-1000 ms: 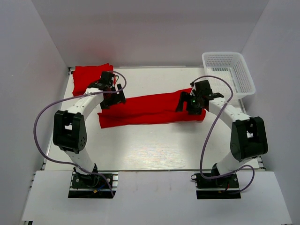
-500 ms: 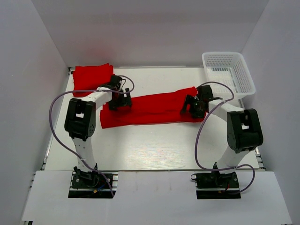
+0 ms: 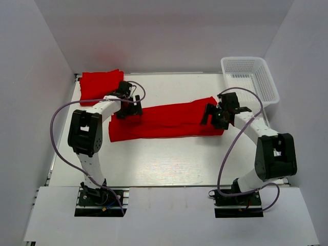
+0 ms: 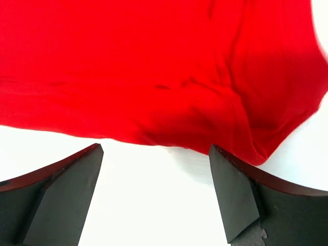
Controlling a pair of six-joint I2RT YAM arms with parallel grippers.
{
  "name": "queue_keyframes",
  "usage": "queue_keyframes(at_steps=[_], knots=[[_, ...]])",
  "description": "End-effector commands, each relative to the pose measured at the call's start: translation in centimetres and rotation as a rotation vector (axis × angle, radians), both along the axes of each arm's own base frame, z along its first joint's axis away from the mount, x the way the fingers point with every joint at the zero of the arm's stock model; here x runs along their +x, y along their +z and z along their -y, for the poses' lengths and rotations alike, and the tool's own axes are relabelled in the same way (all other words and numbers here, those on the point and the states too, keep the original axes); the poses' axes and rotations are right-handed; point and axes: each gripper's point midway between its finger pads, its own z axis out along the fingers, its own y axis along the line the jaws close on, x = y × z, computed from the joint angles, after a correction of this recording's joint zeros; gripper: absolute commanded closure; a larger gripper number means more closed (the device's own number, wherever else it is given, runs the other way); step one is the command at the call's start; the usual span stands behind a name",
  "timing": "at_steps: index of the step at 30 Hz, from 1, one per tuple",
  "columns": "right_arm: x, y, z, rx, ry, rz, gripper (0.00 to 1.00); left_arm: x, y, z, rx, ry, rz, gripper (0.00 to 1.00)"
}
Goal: Fold and stack the t-shirts
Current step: Fold the other side of the tshirt into a rectangle, then rotate the tshirt 90 degrees
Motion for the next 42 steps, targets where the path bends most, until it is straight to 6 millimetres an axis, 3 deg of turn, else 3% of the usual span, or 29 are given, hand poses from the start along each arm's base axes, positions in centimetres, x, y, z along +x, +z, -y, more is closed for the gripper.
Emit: queue_keyframes(at_steps=[1,5,8,9,14,18,26,28,33,36,37,41,42], knots=[[2.2,5.8,-1.0,0.034,0.072,0.151,0.1,3.3,8.0,0.4,-0.016,-0.021,0.203,0.0],[3.3,6.5,-2.1,0.076,0.104,0.168,0.1,3.5,9.6,0.4,-0.016,-0.03,0.229,0.0],[4.3,6.2,-2.5,0.089,0.102,0.156,0.1,2.5,9.2,-0.1,-0.001,-0.024,0.214,0.0],[4.6,6.3,-2.6,0.092,0.102,0.163,0.1,1.7,8.2,-0.5,0.018,-0.017,0.182,0.0],[5.1,4.3,-2.1,0.067,0.067,0.112,0.1,-1.3,7.6,-2.1,0.047,0.049,0.139,0.0],[4.6,1.5,-2.4,0.072,0.072,0.036,0.1,-4.0,7.7,-3.0,0.06,0.077,0.125,0.0],[4.6,-1.3,-2.5,0.061,0.077,-0.016,0.1,-6.2,7.0,-4.1,0.088,0.116,0.083,0.0],[4.6,-1.5,-2.8,0.073,0.088,-0.024,0.1,-5.8,7.0,-4.0,0.082,0.117,0.101,0.0],[4.2,-2.8,-2.2,0.036,0.066,-0.052,0.1,-4.5,5.1,-3.6,0.062,0.114,0.087,0.0],[4.0,-4.4,-1.7,0.008,0.032,-0.102,0.1,-4.5,2.4,-2.4,0.035,0.08,0.029,0.0],[4.5,-4.3,-1.7,0.005,0.026,-0.096,0.1,-5.1,0.8,-2.3,0.037,0.073,-0.018,0.0],[5.7,-5.5,-0.9,-0.052,-0.026,-0.123,0.1,-6.9,-2.3,-2.5,0.04,0.091,-0.098,0.0],[6.0,-5.9,-0.2,-0.087,-0.05,-0.13,0.1,-8.2,-3.3,-2.5,0.033,0.094,-0.138,0.0]])
